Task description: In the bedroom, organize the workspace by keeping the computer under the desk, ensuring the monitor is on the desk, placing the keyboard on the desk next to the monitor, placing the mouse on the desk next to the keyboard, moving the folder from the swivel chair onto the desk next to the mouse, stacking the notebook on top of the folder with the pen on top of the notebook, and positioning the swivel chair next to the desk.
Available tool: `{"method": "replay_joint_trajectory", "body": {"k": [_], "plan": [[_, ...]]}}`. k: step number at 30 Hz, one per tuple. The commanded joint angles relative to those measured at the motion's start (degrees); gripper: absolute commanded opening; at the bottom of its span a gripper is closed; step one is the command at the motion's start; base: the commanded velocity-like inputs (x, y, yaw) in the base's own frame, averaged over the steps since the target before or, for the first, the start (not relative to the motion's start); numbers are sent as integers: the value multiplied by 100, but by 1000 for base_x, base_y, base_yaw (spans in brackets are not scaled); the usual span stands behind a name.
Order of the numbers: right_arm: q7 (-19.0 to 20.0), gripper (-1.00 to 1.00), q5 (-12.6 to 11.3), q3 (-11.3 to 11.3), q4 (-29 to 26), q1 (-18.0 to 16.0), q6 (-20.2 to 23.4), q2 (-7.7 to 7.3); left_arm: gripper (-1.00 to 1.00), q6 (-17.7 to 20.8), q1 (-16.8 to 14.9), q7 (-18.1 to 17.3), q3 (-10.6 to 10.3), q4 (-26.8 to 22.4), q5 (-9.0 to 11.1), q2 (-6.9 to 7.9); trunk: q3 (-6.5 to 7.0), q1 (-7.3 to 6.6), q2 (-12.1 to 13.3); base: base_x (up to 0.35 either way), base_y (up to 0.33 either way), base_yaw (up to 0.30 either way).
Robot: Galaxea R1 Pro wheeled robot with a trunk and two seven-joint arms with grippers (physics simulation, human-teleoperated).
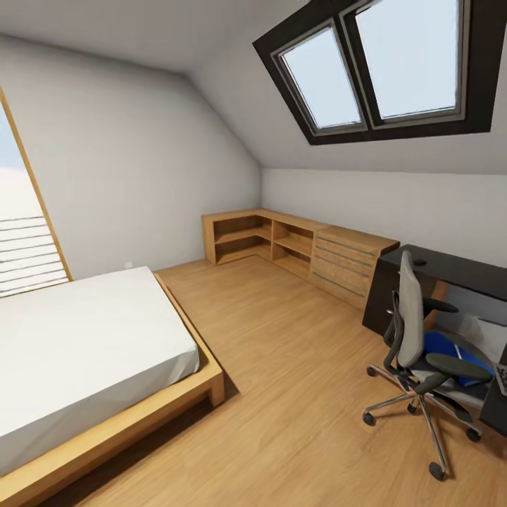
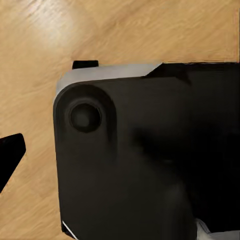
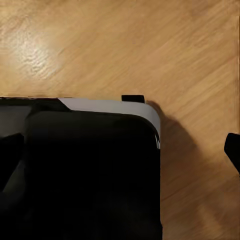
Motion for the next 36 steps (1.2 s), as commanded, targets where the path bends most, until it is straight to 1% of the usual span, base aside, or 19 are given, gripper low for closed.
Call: {"method": "replay_joint_trajectory", "body": {"k": [1, 3, 5, 6, 7, 8, 9, 11, 13, 14, 15, 17, 19, 20, 21, 23, 26, 28, 36], "plan": [[8, 100, 1, -1, -139, 1, -124, 5, 100, 9, 5, -1, -1, -189, -1, 0, 13, -22, 39, 0, 0, 0], [11, 100, 0, 3, -293, 1, -209, 11, 100, 5, 4, 4, -1, -374, 4, -2, 49, -66, 119, 0, 0, 0], [16, 100, 3, 12, -568, 3, -287, 53, 100, -2, 7, 16, 2, -712, 18, -2, 85, -110, 199, 0, 0, 0], [17, 100, 18, 25, -894, -3, -329, 118, 100, -8, 13, 35, 11, -1106, 60, -1, 103, -132, 239, 0, 0, 0], [17, 100, 30, 30, -1142, -5, -345, 151, 100, -7, 16, 44, 16, -1356, 141, -3, 121, -154, 279, 0, 0, 0], [16, 100, 35, 31, -1270, -5, -350, 163, 100, -7, 17, 47, 18, -1466, 198, -4, 139, -176, 319, 0, 0, 0], [11, 100, 50, 33, -1804, -30, -373, 177, 100, -6, -13, 47, 23, -1790, 615, -10, 157, -198, 359, 0, 0, 0], [10, 100, 47, 25, -1919, -66, -407, 172, 100, -6, -78, 44, 24, -1848, 769, -13, 193, -242, 440, 0, 0, 0], [-5, 100, 45, 10, -2008, -139, -738, 159, 100, -11, -233, 38, 25, -1894, 960, -16, 229, -286, 520, 0, 0, 0], [-9, 100, 43, 7, -2006, -150, -882, 157, 100, -13, -259, 37, 25, -1880, 987, -17, 247, -308, 560, 0, 0, 0], [-24, 100, 41, -10, -1907, -175, -1618, 153, 100, -144, -322, 37, 25, -1607, 1045, -26, 265, -330, 600, 0, 0, 0], [-28, 100, 40, -15, -1766, -181, -1973, 152, 100, -395, -338, 36, 25, -1416, 1065, -20, 301, -374, 680, 0, 0, 0], [-32, 100, 36, -20, -1366, -188, -2461, 148, 100, -1258, -354, 39, 41, -1121, 1096, -22, 337, -418, 760, 0, 0, 0], [-32, 100, 38, -18, -1150, -190, -2646, 149, 100, -2061, -360, 35, 46, -1002, 1109, -15, 355, -440, 801, 0, 0, 0], [-29, 100, 40, -17, -1039, -192, -2741, 149, 100, -2633, -363, 34, 43, -933, 1114, -18, 373, -462, 841, 0, 0, -24], [-30, 100, 42, -16, -985, -192, -2790, 150, 100, -2929, -364, 22, 37, -851, 1114, -26, 393, -483, 881, 0, 0, -89], [-27, 100, 42, -15, -937, -193, -2825, 140, 100, -3165, -365, 3, 26, -613, 1091, -31, 399, -483, 881, 0, 0, -179], [-27, 100, 43, -15, -922, -193, -2829, 138, 100, -3227, -365, -2, 6, -488, 1071, -29, 405, -483, 881, 0, 0, -221], [-31, 100, 30, -18, -909, -193, -2824, 144, 100, -3286, -366, 9, -16, -359, 1045, -6, 413, -483, 881, 0, 0, -254]]}}
